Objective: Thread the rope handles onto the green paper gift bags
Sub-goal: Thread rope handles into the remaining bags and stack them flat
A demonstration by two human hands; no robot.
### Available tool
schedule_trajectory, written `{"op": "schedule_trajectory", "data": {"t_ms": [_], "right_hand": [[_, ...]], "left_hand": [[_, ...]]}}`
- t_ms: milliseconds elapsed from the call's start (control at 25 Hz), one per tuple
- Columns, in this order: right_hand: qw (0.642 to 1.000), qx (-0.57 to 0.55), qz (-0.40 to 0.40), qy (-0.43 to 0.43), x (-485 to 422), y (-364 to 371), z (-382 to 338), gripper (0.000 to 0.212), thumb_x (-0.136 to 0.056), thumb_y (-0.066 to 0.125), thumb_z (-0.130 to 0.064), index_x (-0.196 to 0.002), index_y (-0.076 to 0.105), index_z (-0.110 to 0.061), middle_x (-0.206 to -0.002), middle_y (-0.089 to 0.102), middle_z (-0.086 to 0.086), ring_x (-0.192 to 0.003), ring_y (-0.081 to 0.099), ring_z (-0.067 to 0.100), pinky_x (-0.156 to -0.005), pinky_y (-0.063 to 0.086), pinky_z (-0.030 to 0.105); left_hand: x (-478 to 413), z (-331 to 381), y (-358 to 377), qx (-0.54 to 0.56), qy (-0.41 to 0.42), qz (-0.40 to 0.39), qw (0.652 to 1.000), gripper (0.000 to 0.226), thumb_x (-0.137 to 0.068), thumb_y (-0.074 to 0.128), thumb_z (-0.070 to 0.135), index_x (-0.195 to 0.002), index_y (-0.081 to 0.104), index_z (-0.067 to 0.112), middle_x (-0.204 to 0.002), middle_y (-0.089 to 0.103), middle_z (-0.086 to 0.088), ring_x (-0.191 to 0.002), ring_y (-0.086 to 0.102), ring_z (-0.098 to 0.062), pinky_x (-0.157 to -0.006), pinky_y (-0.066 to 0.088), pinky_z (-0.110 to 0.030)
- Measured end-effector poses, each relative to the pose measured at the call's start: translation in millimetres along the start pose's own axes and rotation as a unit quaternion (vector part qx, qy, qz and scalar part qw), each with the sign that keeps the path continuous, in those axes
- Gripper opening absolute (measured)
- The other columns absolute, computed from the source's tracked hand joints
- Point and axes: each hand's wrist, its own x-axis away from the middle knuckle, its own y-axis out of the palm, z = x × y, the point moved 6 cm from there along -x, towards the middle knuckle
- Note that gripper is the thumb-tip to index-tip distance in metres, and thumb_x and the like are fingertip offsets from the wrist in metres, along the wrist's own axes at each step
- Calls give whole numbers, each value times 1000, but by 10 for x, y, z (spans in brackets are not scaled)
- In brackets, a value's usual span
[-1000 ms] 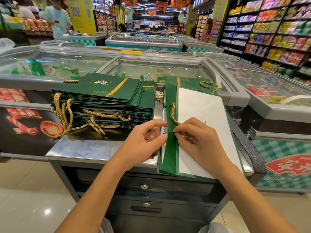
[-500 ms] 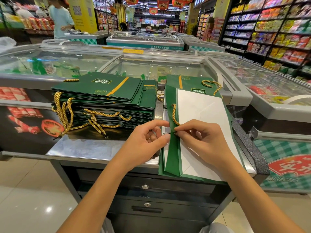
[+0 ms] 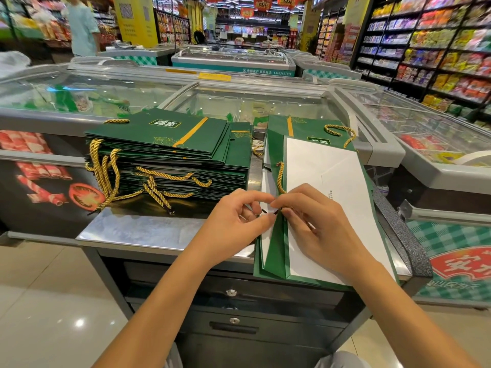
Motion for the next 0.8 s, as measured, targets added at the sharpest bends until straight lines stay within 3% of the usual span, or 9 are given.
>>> {"op": "schedule_trajectory", "data": {"t_ms": [120, 320, 440, 560, 680, 800], "right_hand": [[1000, 8, -6, 0, -1, 3, -4, 27, -97, 60, 1, -117, 70, -15, -106, 62, 0, -92, 60, 11, -74, 48, 21], [999, 33, -6, -1, -1, 14, -40, 25, -99, 59, -4, -117, 70, -15, -107, 62, 0, -95, 59, 17, -75, 50, 29], [999, 44, -4, -1, 2, 12, -48, 25, -98, 59, -5, -116, 70, -18, -108, 61, -2, -95, 57, 15, -76, 50, 30], [999, 54, 0, -2, 14, 17, -38, 25, -97, 58, -7, -116, 69, -20, -109, 61, -5, -98, 55, 13, -81, 50, 38], [999, 54, 7, 1, 11, 6, -39, 28, -95, 59, -8, -118, 70, -20, -108, 62, -5, -100, 55, 15, -83, 48, 41], [999, 32, 1, 12, 8, -2, -46, 40, -94, 61, -11, -131, 65, -25, -107, 60, -6, -101, 54, 16, -84, 46, 40]], "left_hand": [[-34, -12, -7, -22, -11, 29, 999, 9, -90, 72, 18, -94, 75, 25, -97, 62, -12, -72, 54, -7, -75, 52, -26], [-44, -37, 29, -85, -39, -5, 996, 9, -102, 54, 22, -97, 61, 27, -108, 54, 2, -85, 57, -1, -83, 52, -20], [-30, -118, -85, 80, -95, 47, 991, 14, -108, 41, 20, -106, 54, 14, -106, 65, -8, -83, 68, -15, -82, 61, -34], [-16, -139, -166, 254, -128, 95, 954, 15, -110, 35, 17, -109, 47, 9, -106, 73, -15, -88, 75, -30, -78, 63, -38], [-33, -112, -173, 307, -147, 86, 936, 16, -108, 38, 11, -101, 50, 4, -93, 74, -23, -84, 74, -36, -74, 64, -40], [-55, -102, -144, 279, -157, 60, 945, 19, -102, 49, 12, -88, 56, 1, -90, 71, -25, -80, 72, -35, -74, 64, -37]]}}
